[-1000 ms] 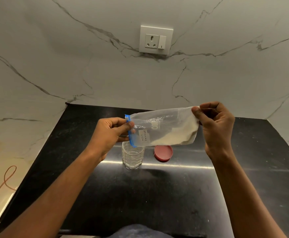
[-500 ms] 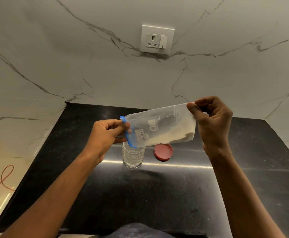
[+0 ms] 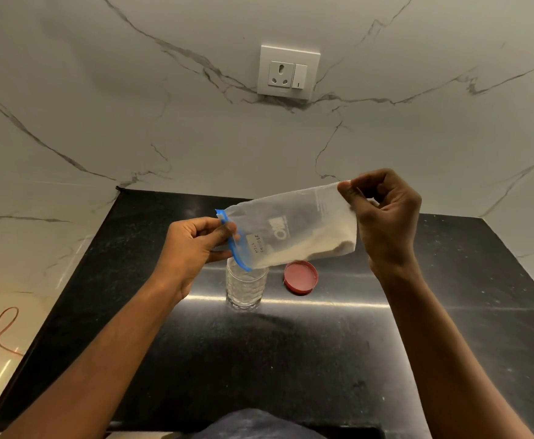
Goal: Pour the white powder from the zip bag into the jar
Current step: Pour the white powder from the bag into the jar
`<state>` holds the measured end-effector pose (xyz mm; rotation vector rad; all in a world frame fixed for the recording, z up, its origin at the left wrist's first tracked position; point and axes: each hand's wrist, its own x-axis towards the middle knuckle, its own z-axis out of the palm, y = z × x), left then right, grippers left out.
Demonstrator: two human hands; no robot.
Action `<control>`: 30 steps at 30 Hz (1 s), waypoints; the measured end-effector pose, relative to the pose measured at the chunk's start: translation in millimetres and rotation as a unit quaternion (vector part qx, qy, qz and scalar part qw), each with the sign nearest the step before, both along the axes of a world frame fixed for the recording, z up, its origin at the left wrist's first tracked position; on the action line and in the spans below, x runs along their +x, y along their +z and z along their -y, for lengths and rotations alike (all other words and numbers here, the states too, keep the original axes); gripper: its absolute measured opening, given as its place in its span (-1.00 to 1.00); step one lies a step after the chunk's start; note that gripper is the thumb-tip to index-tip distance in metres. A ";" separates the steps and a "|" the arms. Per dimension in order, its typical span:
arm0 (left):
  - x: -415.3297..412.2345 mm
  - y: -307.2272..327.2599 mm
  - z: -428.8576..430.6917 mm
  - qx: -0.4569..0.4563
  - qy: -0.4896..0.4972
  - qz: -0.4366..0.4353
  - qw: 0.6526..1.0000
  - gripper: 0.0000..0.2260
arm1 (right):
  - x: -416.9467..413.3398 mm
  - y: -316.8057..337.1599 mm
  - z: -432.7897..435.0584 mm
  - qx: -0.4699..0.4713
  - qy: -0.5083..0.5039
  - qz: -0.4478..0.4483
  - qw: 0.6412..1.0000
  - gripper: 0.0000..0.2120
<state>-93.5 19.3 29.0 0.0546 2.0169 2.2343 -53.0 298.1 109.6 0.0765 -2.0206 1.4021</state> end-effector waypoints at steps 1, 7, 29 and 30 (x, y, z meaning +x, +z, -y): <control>-0.8 -0.6 0.5 0.001 0.000 0.001 1.000 -0.72 | -0.6 0.8 0.2 0.004 0.000 -0.001 1.000 -0.87; -1.3 -3.3 2.0 0.006 0.004 0.010 1.000 -0.75 | -4.2 4.5 3.4 0.028 -0.002 -0.007 1.000 -0.88; -2.9 -11.3 12.7 0.010 0.001 0.023 1.000 -0.81 | -2.7 11.4 14.0 0.074 0.005 0.002 0.997 -0.89; -3.0 -11.3 13.8 0.010 0.001 0.021 1.000 -0.82 | -2.7 11.6 13.8 0.077 0.005 0.001 0.997 -0.88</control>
